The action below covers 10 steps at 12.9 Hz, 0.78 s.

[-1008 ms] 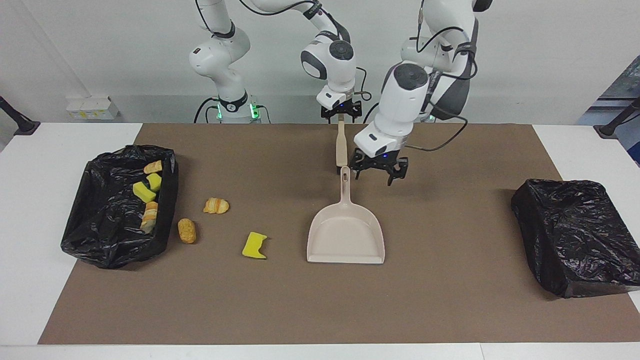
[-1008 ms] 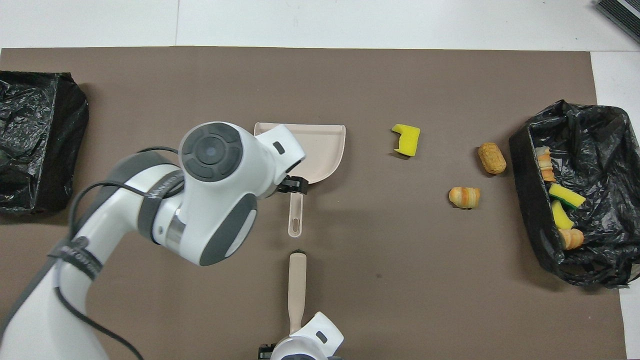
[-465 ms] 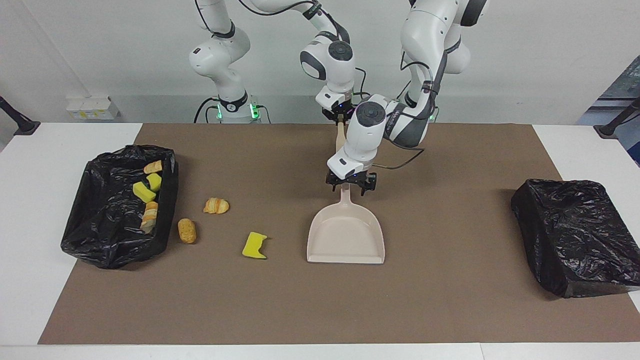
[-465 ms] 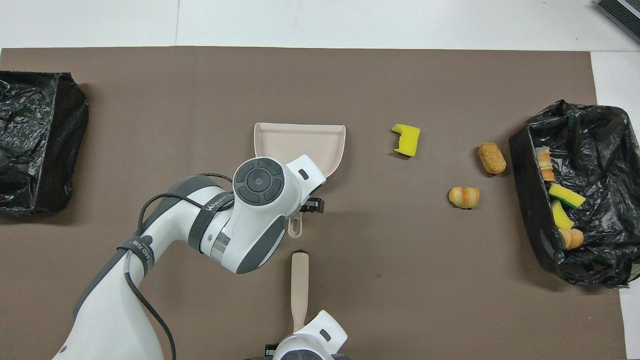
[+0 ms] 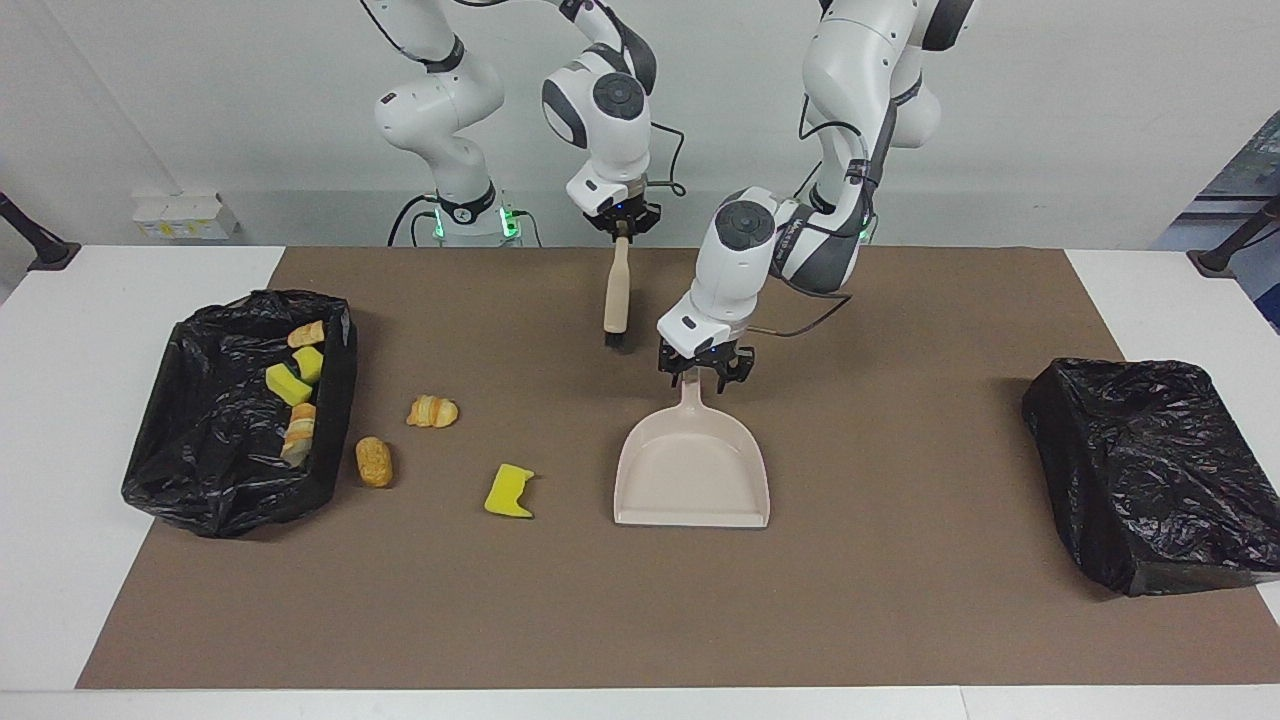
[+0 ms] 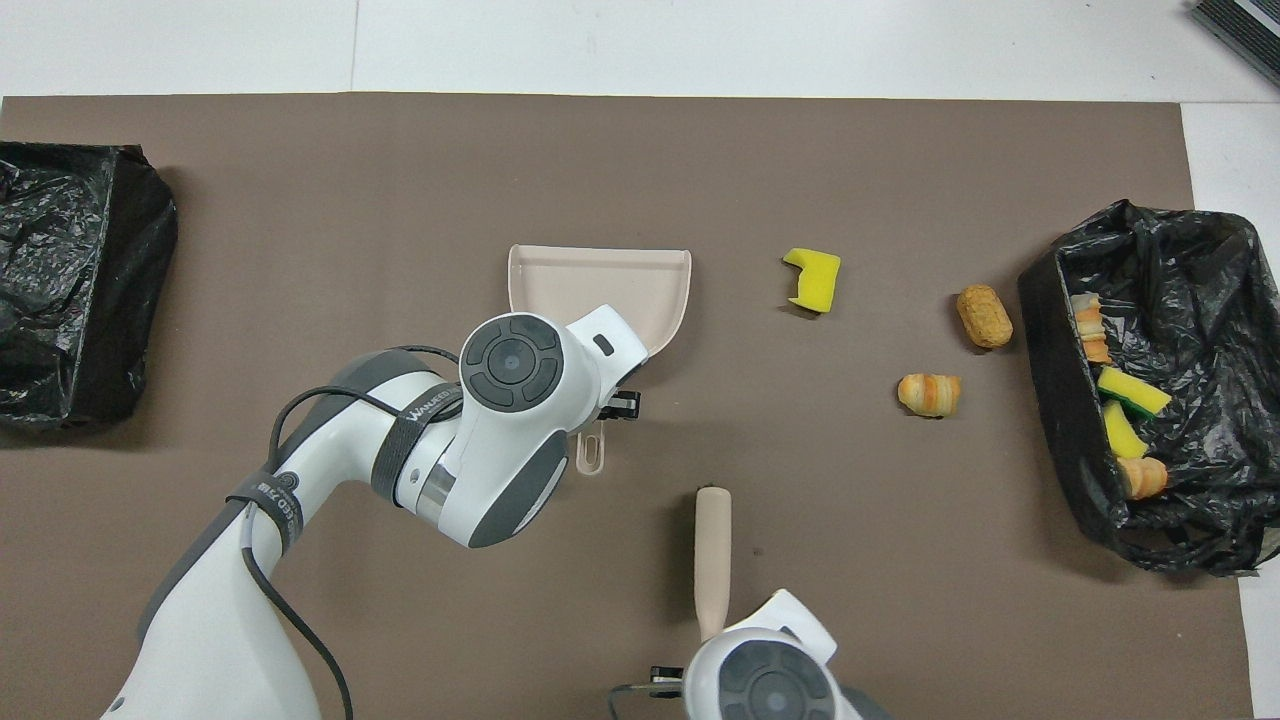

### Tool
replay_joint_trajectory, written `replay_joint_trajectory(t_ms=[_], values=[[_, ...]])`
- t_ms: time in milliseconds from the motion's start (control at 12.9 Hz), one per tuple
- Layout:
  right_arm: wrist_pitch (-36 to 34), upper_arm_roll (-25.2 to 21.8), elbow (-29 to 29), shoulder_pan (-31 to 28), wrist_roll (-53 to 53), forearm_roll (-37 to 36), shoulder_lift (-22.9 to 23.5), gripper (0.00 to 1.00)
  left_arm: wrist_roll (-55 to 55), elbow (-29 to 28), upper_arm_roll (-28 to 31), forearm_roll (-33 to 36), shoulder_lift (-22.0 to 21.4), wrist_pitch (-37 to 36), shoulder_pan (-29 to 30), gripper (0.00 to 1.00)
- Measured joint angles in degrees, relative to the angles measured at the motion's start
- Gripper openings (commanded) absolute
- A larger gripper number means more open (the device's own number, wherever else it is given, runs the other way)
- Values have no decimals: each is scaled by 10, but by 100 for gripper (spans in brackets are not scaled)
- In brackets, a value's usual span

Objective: Sweep and dump trash in bin
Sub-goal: 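Grasp the dustpan with the left gripper while the right gripper lifts the brush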

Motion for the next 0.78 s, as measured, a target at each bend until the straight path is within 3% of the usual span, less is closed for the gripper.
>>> replay_joint_trajectory(t_ms=[155,465,775], values=[[-29,-1,-12,-69,-58,-15,-22,0,0,2,0,25,0,3,0,0],[-55,-4,-9,-182,-178,-122,-26,0,58,8,4,88,-6,1,1,0],[-61,-4,24,-260,-210,-245,-2,0,341,21,14,91,-34,-72,28,0]])
